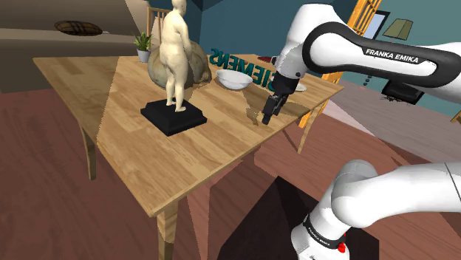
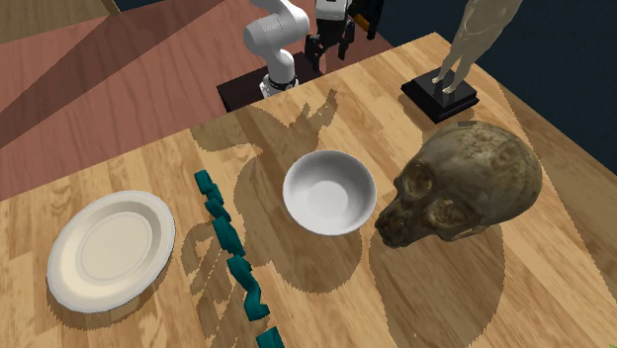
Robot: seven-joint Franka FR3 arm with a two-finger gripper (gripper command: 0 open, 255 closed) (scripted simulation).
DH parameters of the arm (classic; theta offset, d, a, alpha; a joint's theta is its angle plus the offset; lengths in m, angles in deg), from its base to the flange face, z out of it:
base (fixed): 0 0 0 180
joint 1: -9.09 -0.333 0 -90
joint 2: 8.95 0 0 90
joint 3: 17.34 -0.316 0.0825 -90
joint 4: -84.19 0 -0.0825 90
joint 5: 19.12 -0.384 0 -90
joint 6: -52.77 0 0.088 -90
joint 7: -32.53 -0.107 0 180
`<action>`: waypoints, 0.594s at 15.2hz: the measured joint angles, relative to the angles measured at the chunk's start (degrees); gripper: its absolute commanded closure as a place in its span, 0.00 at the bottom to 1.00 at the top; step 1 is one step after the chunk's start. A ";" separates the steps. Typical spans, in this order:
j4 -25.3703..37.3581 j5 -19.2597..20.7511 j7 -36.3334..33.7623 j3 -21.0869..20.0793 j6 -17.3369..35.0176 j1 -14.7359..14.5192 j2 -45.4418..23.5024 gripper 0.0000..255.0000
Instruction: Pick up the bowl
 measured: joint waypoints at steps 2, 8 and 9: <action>0.75 0.39 -0.22 -0.20 0.42 0.20 -1.14 0.00; 8.42 5.36 -3.16 -2.42 4.88 2.55 -13.43 0.00; 10.41 6.45 -3.44 -2.58 5.01 3.10 -15.58 0.00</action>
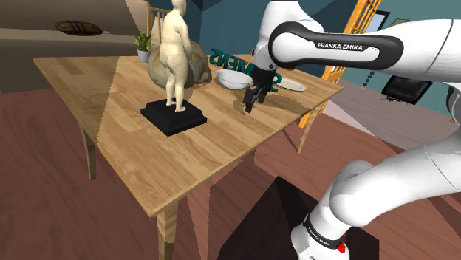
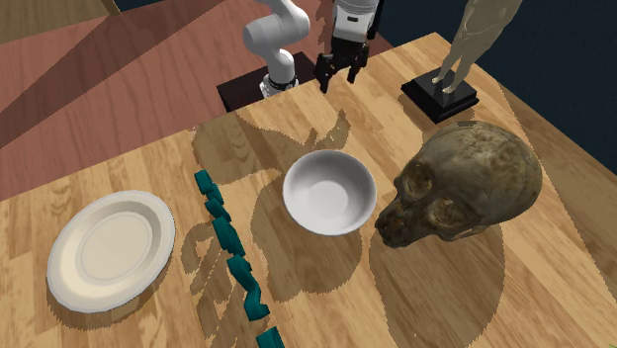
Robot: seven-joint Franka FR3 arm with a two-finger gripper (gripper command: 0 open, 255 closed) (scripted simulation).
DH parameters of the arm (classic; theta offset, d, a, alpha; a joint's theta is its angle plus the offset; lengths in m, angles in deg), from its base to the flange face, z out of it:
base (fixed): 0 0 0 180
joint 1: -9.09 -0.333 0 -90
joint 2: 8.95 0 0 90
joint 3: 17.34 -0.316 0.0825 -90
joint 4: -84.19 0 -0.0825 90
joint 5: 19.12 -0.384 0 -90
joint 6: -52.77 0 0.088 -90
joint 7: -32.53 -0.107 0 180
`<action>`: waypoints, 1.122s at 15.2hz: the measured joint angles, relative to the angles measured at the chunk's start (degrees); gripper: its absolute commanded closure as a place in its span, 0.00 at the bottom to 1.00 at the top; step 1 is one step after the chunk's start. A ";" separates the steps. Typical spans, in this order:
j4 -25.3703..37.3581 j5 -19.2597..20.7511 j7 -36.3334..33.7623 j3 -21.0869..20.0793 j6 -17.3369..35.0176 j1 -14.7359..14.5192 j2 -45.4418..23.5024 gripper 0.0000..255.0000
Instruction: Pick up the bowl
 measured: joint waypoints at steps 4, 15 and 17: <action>7.70 4.41 -2.56 -1.40 1.00 1.67 -8.94 0.00; 35.89 18.35 -8.81 -3.33 -3.71 3.32 -34.49 0.00; 42.09 20.89 -9.44 -3.19 -5.66 2.86 -39.20 0.00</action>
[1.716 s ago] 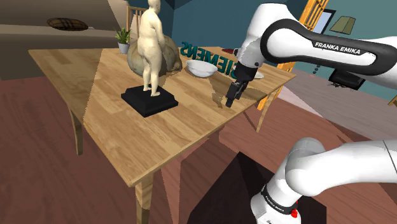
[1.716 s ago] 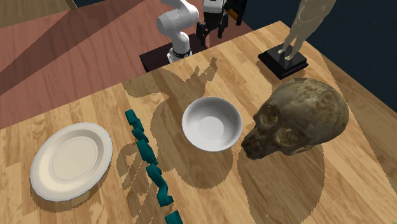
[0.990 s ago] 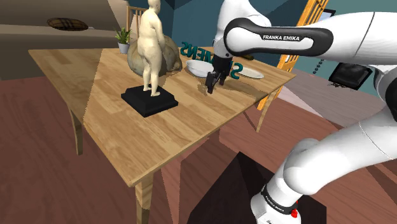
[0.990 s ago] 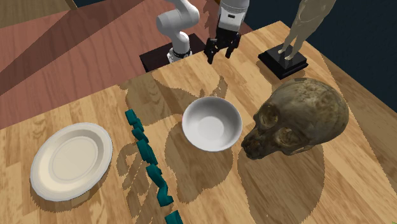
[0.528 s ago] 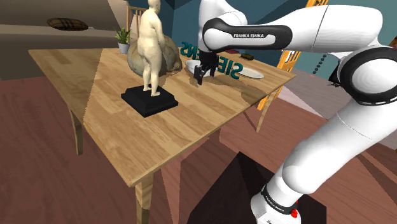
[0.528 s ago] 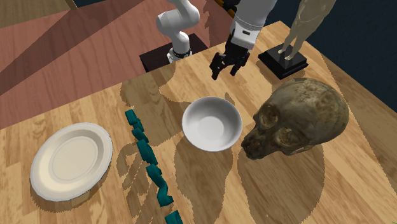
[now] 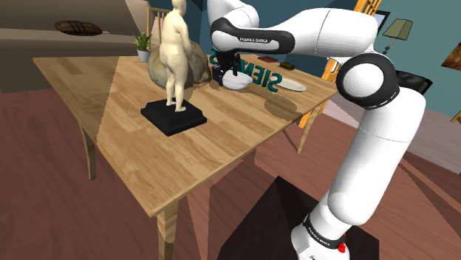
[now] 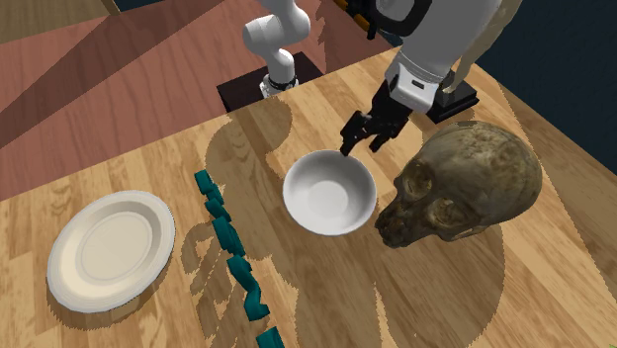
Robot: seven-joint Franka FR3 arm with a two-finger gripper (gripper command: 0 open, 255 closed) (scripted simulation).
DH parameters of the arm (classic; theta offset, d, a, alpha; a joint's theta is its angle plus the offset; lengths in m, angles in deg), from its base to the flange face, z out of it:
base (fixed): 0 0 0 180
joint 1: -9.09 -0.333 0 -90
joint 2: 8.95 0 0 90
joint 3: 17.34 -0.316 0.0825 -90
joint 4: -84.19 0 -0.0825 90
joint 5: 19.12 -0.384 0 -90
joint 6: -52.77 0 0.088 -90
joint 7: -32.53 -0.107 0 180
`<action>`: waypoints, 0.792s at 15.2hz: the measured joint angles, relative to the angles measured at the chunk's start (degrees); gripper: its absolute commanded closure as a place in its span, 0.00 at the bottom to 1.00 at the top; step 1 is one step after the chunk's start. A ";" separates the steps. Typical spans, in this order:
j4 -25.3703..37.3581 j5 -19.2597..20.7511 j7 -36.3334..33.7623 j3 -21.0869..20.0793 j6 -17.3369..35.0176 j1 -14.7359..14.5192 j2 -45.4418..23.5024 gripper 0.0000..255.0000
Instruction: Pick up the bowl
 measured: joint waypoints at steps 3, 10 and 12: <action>10.23 3.66 0.05 0.73 -3.15 -0.87 -7.47 0.00; 12.51 5.42 -1.39 1.23 -1.97 -1.28 -11.45 0.00; 10.83 5.48 -2.16 1.21 -0.68 -1.20 -11.29 0.00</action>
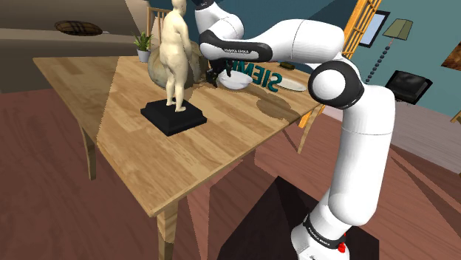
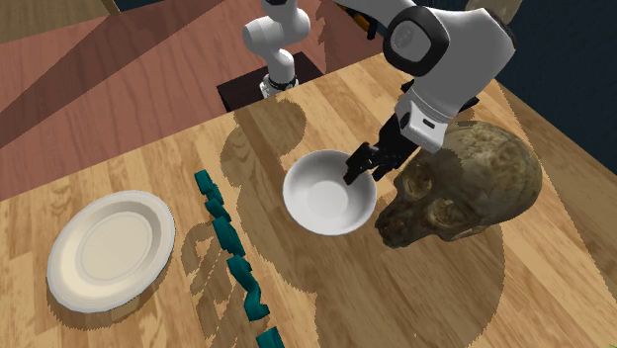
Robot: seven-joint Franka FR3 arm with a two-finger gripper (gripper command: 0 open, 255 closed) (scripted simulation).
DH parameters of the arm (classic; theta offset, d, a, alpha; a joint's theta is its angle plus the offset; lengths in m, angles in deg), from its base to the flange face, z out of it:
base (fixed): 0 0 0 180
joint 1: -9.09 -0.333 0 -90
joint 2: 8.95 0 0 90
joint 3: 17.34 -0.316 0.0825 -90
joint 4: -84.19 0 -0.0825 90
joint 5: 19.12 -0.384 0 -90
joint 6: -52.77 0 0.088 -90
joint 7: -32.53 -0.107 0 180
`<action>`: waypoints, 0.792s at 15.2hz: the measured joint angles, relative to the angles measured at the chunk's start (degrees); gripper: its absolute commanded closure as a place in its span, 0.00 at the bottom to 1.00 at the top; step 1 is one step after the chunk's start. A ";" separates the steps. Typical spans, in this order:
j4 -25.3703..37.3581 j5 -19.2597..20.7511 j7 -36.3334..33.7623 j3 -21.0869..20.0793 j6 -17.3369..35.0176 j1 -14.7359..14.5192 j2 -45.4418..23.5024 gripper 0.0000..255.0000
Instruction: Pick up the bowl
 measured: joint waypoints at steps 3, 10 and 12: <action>-0.67 0.00 -0.13 0.04 0.49 0.14 0.19 1.00; -0.81 0.00 -0.16 0.03 0.59 0.16 0.26 1.00; -0.39 -0.01 -0.04 0.02 0.25 0.10 0.17 1.00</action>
